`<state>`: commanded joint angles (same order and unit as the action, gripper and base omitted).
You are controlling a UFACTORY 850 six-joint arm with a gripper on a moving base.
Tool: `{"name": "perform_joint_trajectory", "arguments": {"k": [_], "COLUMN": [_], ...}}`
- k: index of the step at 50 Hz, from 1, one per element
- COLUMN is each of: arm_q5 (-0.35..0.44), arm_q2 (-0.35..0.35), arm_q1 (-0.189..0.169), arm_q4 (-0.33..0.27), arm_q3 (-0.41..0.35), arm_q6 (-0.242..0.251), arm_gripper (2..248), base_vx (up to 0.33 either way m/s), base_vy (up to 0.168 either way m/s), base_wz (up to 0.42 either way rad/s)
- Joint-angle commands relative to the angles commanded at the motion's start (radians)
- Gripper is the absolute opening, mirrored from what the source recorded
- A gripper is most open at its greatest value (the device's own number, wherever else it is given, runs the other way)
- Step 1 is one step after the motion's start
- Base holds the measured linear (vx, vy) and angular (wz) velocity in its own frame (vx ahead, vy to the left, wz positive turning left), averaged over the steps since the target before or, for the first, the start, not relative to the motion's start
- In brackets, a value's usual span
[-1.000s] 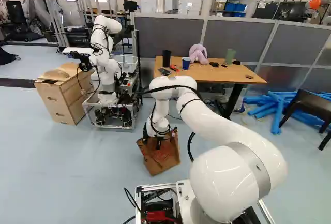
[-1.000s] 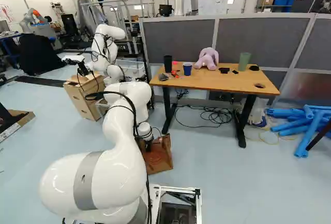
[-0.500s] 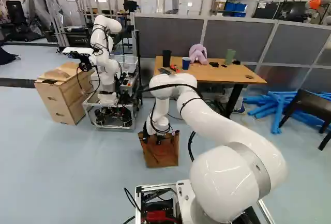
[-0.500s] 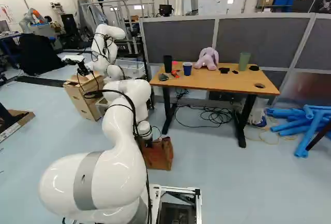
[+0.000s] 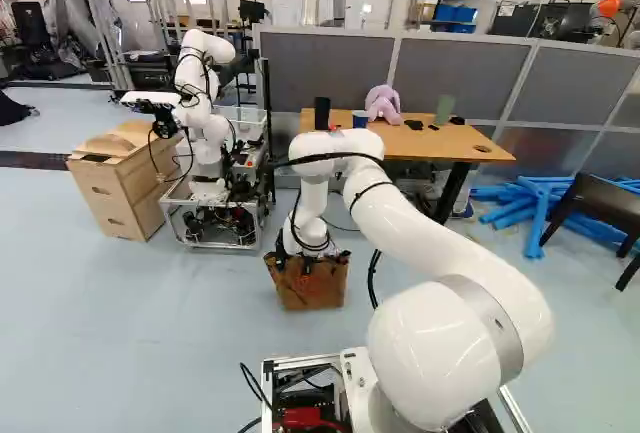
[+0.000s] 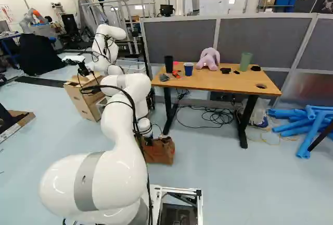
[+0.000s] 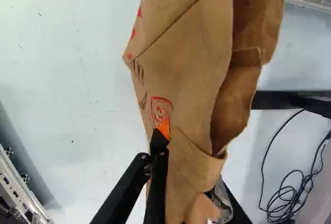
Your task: Pick up the bag on the ground and place it on the table
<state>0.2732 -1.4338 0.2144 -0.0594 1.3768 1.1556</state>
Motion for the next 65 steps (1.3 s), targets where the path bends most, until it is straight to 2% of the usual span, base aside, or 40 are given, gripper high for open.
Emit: {"name": "perform_joint_trajectory", "arguments": {"k": [65], "arm_q5": [0.0], "arm_q2": [0.245], "arm_q1": [0.0], "arm_q4": [0.0], "arm_q3": [-0.209], "arm_q6": [0.0], "arm_gripper": [18], "base_vx": [0.0], "base_vy": [0.0], "base_wz": [0.0]}}
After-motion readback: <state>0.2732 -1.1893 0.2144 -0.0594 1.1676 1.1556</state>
